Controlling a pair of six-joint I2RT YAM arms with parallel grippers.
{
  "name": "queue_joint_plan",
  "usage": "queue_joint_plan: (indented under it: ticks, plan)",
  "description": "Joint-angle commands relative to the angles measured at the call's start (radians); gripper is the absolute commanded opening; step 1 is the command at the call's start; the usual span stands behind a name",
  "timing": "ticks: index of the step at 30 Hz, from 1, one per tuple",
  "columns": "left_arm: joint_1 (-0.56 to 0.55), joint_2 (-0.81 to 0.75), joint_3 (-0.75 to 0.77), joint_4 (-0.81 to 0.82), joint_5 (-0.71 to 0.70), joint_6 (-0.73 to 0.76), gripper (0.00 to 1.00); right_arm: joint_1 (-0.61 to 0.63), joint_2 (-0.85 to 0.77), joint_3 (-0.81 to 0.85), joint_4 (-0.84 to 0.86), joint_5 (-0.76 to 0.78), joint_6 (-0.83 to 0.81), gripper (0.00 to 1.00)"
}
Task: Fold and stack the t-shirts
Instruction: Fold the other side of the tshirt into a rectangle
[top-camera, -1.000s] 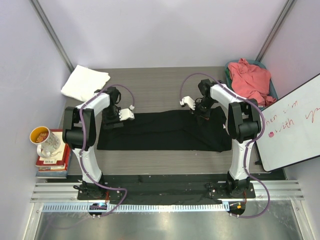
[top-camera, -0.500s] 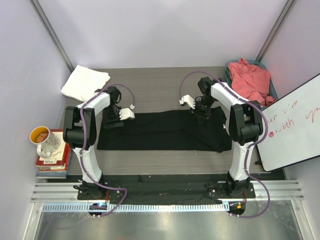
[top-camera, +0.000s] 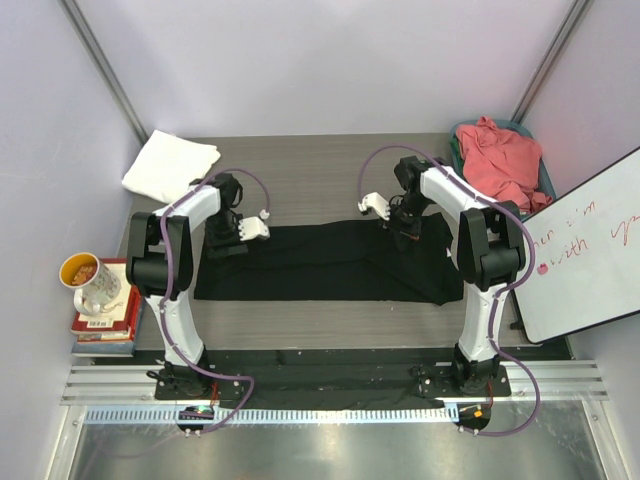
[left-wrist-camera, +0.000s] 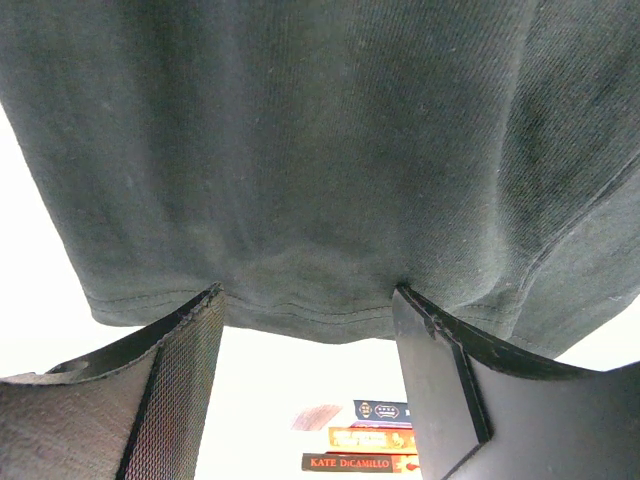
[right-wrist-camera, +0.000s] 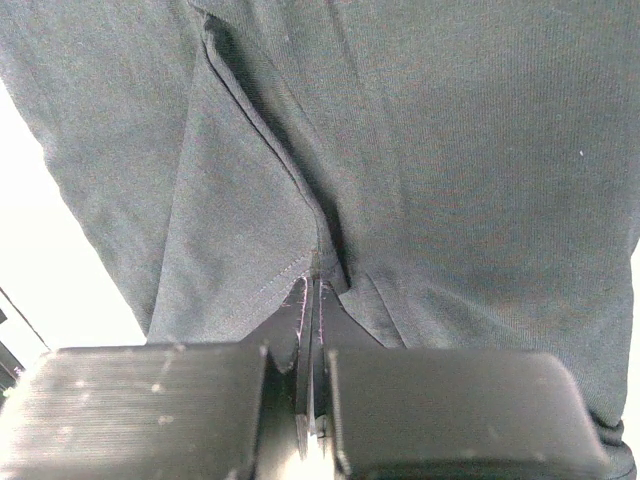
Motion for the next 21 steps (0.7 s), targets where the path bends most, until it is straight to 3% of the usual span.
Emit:
queue_joint_plan:
  ticks: [1, 12, 17, 19, 20, 21]
  plan:
    - [-0.005, -0.023, -0.011, 0.002, 0.015, 0.009, 0.68, 0.011, -0.058, 0.003, -0.002, 0.003, 0.003, 0.01]
    - [-0.005, -0.020, -0.012, 0.001, 0.021, 0.006, 0.68, 0.043, -0.127, 0.003, -0.050, -0.063, 0.007, 0.01]
    - [-0.006, -0.017, -0.009, 0.001, 0.029, -0.001, 0.68, 0.051, -0.119, -0.037, -0.036, -0.019, 0.011, 0.02]
    - [-0.008, -0.017, -0.009, -0.001, 0.029, 0.001, 0.68, 0.049, -0.111, -0.046, -0.018, -0.006, 0.011, 0.08]
    - [-0.008, -0.017, -0.009, -0.001, 0.029, 0.001, 0.68, 0.049, -0.110, -0.053, -0.007, 0.001, 0.015, 0.22]
    - [-0.008, -0.018, -0.009, -0.001, 0.027, 0.002, 0.68, 0.049, -0.107, -0.054, 0.004, 0.012, 0.020, 0.28]
